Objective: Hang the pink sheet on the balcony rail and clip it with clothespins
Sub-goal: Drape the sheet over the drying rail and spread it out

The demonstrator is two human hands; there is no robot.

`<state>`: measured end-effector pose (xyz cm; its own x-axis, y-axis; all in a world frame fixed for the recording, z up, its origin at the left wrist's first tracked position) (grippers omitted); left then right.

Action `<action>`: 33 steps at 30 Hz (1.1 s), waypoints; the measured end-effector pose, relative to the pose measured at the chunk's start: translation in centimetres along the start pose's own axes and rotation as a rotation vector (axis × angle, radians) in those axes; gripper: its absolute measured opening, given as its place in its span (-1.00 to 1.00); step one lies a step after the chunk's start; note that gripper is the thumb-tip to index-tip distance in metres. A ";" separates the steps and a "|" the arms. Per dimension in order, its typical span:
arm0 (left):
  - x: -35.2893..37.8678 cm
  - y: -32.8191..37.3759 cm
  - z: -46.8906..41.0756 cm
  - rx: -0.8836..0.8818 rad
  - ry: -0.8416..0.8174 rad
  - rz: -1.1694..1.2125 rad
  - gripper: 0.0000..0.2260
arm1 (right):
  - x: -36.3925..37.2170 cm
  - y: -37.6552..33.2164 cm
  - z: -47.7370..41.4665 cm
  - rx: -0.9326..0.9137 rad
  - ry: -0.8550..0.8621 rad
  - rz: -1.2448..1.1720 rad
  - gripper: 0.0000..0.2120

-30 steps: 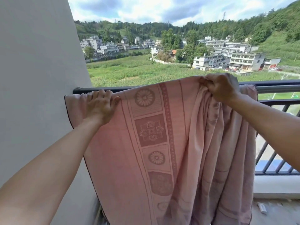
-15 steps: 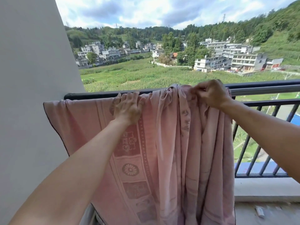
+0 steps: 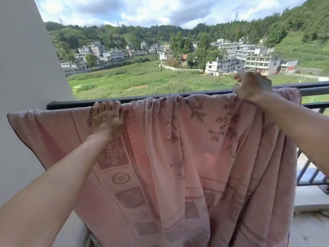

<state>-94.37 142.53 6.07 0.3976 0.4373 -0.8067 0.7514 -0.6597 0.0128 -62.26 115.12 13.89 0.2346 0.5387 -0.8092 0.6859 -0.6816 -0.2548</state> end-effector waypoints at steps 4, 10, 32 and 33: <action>-0.3 0.1 0.3 0.004 0.024 0.007 -0.61 | 2.3 -8.5 4.0 -0.484 -0.211 -0.314 -0.59; -0.5 -0.2 0.4 0.007 -0.002 0.005 -0.60 | 4.0 -7.4 3.3 -0.445 0.076 -0.364 -0.83; 0.5 -1.3 0.0 0.091 0.070 0.045 -0.63 | 3.5 -7.5 4.1 -0.235 0.090 -0.304 -0.82; 0.6 -1.2 0.0 0.099 0.070 0.060 -0.63 | 3.3 -6.2 3.8 -0.191 0.106 -0.278 -0.80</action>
<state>-95.03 143.63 5.55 0.4783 0.4346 -0.7631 0.6713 -0.7412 -0.0014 -68.33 119.24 10.79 0.0841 0.7459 -0.6607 0.8476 -0.4022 -0.3462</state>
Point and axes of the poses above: each hand's wrist, its own z-axis away from the middle knuckle, its own x-axis out of the palm, y = z × x, the point moved 1 cm from there along -z, towards the middle knuckle, and after that the axes turned 1 degree about z, right-handed, at the moved point
